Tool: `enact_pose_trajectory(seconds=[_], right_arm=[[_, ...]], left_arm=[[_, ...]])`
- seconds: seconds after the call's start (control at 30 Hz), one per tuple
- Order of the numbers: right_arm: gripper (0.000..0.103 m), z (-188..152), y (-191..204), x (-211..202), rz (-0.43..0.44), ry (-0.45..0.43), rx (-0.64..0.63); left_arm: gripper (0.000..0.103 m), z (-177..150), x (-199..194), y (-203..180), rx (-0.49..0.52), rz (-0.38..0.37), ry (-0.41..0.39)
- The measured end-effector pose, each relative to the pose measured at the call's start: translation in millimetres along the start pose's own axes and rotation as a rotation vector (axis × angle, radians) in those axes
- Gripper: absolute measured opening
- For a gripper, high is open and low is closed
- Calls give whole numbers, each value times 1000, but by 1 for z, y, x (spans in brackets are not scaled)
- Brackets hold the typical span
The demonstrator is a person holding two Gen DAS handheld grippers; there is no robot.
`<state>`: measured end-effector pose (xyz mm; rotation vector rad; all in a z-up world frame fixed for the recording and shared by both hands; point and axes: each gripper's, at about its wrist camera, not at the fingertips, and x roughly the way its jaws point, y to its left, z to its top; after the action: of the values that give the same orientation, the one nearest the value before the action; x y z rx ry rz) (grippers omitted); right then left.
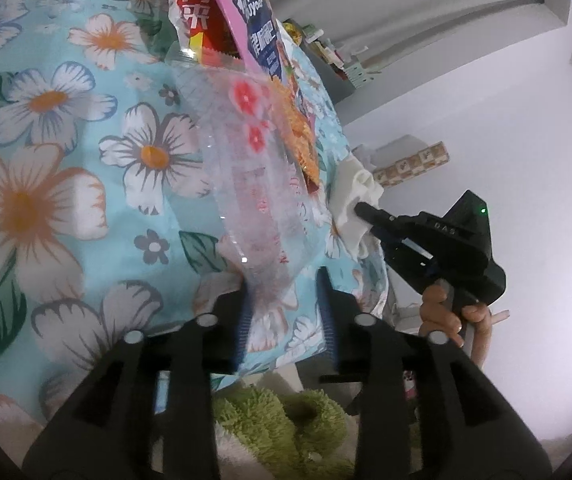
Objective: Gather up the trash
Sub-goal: 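Lift the tissue and plastic bag and carry them toward the wastebasket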
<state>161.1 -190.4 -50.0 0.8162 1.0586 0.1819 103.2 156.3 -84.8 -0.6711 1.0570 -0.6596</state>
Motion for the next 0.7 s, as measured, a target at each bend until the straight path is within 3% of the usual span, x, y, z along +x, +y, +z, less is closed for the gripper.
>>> enact_pose_trajectory(seconds=[0.13,0.27,0.53,0.7], right_arm=[[9,1,-1,1,6,11,-12],[11,2,0,1,9,27,-26],[37,0,6,-13,-20,9,-88],[46,0,8,-19,-71,-23,-109]], left_arm=[[41,7,1,2,-1,4,3],[42,14,5,6,-31,19,-1],[42,28,-1,22,-83,55,-35],[38,34,0,19,-54,91,-60]])
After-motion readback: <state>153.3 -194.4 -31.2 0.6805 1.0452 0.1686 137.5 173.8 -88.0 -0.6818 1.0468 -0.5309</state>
